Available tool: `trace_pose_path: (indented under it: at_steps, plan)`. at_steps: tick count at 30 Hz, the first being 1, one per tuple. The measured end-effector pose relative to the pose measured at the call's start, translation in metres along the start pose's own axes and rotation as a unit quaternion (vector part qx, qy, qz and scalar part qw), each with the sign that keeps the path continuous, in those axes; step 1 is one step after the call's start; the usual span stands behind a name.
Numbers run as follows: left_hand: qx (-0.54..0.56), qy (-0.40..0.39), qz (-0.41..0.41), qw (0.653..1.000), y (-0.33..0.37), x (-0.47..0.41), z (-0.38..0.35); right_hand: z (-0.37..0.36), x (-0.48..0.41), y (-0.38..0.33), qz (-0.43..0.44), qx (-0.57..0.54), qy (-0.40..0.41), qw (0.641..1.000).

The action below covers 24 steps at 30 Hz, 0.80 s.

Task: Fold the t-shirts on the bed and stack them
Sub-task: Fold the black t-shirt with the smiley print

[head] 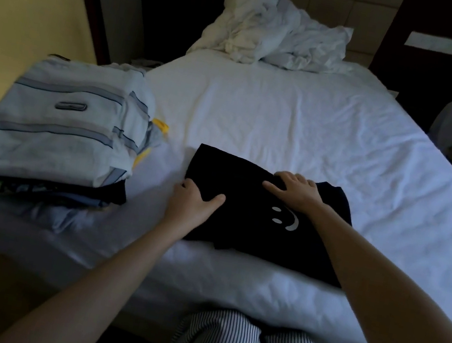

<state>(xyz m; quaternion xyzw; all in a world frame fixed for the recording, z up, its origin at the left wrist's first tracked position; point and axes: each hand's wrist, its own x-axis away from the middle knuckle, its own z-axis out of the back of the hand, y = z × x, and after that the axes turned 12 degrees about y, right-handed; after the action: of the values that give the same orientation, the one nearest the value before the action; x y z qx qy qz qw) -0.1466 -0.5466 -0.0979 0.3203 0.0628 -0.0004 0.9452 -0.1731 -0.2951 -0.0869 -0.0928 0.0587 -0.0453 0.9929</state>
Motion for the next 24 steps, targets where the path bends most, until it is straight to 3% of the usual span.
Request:
trace_pose_path:
  at_steps: [5, 8, 11, 14, 17, 19, 22, 24]
  plan:
    - [-0.011, -0.016, -0.102, 0.995, -0.001, -0.021, -0.011, -0.003, 0.016, -0.002, 0.025, 0.062, 0.024, 0.997]
    - [-0.082, -0.029, -0.184, 0.979, 0.010, -0.058, -0.001, 0.008, 0.027, -0.003, -0.037, -0.048, -0.063, 0.996]
    - [-0.168, -0.011, -0.259, 0.951, 0.035, -0.089, 0.009, 0.019, 0.052, -0.015, -0.033, -0.208, -0.181, 0.961]
    - [-0.261, 0.022, -0.285, 0.922, 0.056, -0.092, 0.002, 0.016, 0.072, -0.017, -0.026, -0.166, -0.186, 0.968]
    - [-0.212, 0.091, -0.241, 0.943, 0.053, -0.063, 0.002, 0.025, 0.075, -0.019, -0.090, -0.170, -0.052, 0.980]
    - [-0.106, 0.095, -0.127, 0.982, 0.037, -0.042, 0.008, 0.027, 0.073, -0.022, -0.158, -0.268, 0.002, 0.950]
    - [0.090, -0.041, 0.062, 0.993, 0.009, -0.013, 0.010, 0.018, 0.071, -0.034, -0.208, -0.322, -0.010, 0.924]
    - [0.212, -0.083, 0.084, 0.970, 0.001, 0.007, 0.005, 0.011, 0.073, -0.044, -0.190, -0.263, -0.012, 0.946]
